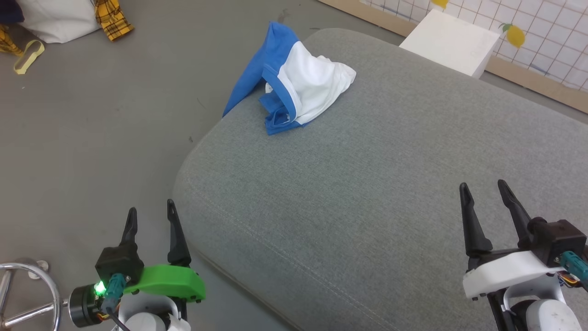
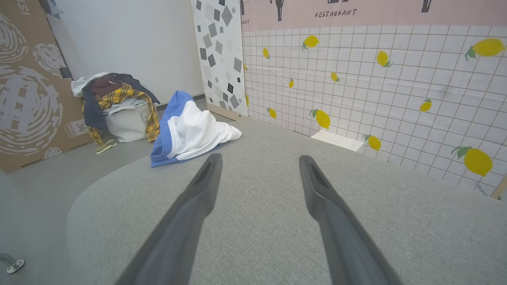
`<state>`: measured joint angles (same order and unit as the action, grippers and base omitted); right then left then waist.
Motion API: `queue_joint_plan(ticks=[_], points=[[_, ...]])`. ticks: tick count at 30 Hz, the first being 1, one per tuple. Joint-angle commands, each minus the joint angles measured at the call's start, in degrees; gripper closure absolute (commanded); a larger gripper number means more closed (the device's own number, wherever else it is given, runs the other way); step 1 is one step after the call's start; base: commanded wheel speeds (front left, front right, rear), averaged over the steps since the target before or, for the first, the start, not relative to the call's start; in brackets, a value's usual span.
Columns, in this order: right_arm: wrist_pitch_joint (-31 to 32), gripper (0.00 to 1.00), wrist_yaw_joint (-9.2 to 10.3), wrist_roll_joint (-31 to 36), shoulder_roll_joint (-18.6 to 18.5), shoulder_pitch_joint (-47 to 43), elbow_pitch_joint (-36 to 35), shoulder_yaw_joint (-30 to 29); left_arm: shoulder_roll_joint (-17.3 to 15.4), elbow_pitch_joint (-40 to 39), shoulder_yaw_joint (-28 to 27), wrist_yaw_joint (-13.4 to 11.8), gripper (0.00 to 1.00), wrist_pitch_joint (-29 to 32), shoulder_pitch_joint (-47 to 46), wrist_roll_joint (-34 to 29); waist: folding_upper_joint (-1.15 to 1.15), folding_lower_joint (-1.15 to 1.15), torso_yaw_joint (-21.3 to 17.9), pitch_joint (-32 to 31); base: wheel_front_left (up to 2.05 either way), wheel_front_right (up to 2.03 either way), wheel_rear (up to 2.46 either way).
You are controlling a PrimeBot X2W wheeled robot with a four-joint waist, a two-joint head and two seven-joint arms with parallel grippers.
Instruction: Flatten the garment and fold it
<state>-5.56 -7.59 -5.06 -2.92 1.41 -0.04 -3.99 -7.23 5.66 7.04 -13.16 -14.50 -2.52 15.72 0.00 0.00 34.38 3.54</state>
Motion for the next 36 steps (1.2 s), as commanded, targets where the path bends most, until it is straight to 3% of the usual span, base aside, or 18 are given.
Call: queue_joint_plan(ticks=[1, 6, 11, 17, 23, 31, 36], points=[[-0.4, 0.00, 0.10, -0.1, 0.0, 1.1, -0.2, -0.1, -0.4, 0.3, 0.1, -0.1, 0.00, -0.5, -1.4, 0.3, 0.00, 0.00, -0.3, 0.3, 0.00, 0.00, 0.00], [0.7, 0.00, 0.10, 0.9, 0.0, 2.5, -1.7, 0.6, -0.7, 0.8, 0.0, 2.1, 0.00, 0.5, -5.4, 2.4, 0.00, 0.00, -2.2, 3.3, 0.00, 0.00, 0.00], [2.3, 0.00, 0.10, 2.7, 0.0, 5.6, -3.8, 2.0, -2.3, 3.4, -0.8, 5.5, 0.00, 5.5, -15.1, 5.7, 0.00, 0.00, -6.3, 9.7, 0.00, 0.00, 0.00], [3.2, 0.00, 0.10, 4.2, 0.0, 10.0, -5.9, 4.0, -5.7, 8.3, -4.1, 8.7, 0.00, 12.9, -30.5, 11.0, 0.00, 0.00, -12.9, 19.5, 0.00, 0.00, 0.00], [3.1, 0.00, 0.10, 5.4, 0.0, 13.3, -7.1, 3.9, -11.2, 13.9, -4.9, 11.8, 0.00, 23.9, -45.0, 14.0, 0.00, 0.00, -18.3, 28.0, 0.00, 0.00, 0.00], [1.7, 0.00, 0.10, 4.7, 0.0, 15.8, -7.3, 4.0, -18.0, 18.2, -7.2, 9.6, 0.00, 38.9, -57.8, 16.6, 0.00, 0.00, -24.6, 35.4, 0.00, 0.00, 0.00], [0.7, 0.00, 0.10, 3.6, 0.0, 16.7, -8.0, 3.5, -20.6, 18.0, -8.7, 6.2, 0.00, 46.8, -62.0, 17.9, 0.00, 0.00, -27.1, 39.2, 0.00, 0.00, 0.00]])
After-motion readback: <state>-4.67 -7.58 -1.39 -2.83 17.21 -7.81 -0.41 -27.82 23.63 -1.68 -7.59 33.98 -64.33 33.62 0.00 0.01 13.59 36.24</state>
